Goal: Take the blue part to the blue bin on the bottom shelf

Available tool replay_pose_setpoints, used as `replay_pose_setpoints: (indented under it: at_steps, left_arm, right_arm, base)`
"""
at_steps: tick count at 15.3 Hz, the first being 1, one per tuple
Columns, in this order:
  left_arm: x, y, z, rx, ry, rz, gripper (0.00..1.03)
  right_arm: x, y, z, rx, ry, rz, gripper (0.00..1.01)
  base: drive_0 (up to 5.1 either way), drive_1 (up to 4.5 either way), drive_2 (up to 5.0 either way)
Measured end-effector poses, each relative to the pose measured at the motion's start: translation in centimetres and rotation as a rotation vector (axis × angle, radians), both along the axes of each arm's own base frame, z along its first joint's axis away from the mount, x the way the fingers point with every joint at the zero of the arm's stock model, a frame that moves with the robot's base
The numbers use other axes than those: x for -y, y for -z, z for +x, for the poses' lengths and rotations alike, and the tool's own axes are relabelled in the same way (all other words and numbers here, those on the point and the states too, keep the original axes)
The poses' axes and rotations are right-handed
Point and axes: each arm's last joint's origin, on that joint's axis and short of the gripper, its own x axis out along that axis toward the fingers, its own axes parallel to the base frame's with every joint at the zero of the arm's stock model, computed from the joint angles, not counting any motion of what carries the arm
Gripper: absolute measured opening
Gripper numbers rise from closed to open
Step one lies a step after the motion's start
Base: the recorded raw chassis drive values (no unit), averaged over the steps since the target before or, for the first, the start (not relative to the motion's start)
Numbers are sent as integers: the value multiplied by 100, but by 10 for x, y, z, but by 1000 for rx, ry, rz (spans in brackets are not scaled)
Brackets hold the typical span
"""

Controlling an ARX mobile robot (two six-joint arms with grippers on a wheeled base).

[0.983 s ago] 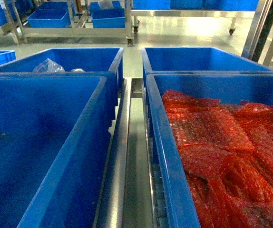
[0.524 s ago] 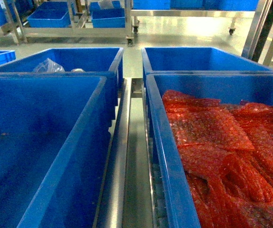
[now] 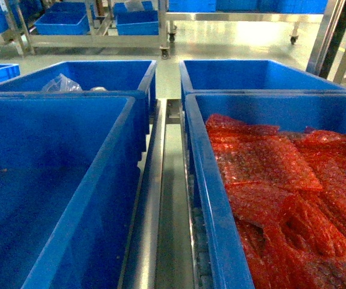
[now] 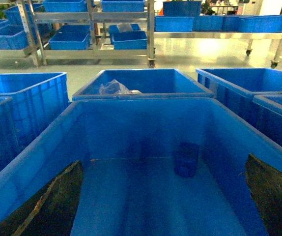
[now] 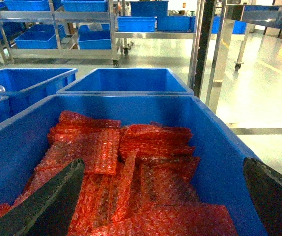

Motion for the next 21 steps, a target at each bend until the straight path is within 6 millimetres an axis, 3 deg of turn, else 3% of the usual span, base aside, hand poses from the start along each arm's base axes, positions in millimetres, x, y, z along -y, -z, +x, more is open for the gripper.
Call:
replay_pose_setpoints:
  at_steps: [21]
  left_arm:
    - [0, 0, 0, 0, 0, 0, 98]
  right_arm:
    - [0, 0, 0, 0, 0, 0, 98]
  base:
    - [0, 0, 0]
